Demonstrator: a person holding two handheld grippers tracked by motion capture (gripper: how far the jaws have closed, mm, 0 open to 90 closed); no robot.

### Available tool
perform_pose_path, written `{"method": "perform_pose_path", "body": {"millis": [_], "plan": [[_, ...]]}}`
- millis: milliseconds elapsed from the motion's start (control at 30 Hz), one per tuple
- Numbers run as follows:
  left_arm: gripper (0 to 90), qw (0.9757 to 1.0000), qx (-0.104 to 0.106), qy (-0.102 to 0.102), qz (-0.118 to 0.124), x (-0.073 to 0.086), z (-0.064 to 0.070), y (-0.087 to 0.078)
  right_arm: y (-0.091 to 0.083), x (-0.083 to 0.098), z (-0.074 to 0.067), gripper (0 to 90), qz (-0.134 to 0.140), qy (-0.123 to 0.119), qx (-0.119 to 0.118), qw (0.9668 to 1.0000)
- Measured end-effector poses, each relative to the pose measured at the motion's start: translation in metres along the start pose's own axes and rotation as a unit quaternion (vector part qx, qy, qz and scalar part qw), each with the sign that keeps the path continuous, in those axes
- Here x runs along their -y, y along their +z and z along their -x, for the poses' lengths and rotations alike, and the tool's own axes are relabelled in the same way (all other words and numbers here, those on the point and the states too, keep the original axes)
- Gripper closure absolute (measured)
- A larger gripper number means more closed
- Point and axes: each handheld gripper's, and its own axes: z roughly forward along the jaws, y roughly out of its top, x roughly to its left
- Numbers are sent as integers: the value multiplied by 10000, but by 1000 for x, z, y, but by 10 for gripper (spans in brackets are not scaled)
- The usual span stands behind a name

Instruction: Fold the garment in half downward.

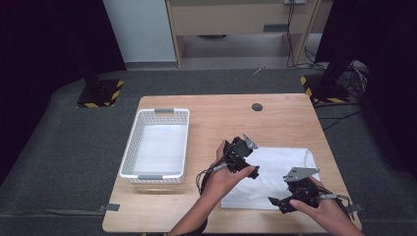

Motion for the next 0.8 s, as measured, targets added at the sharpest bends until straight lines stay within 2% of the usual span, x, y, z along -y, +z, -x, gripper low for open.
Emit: {"method": "perform_pose_path", "body": {"millis": [167, 633, 800], "plan": [[60, 9999, 2, -141, 58, -4, -10, 6, 8, -8, -6, 57, -17, -97, -92, 9999], [59, 9998, 58, -123, 137, -4, -23, 9, 24, -33, -28, 95, -5, -461, -350, 9983], [60, 9995, 42, -216, 229, -3, -30, 10, 31, -40, -35, 101, -27, -562, -450, 9974]]}}
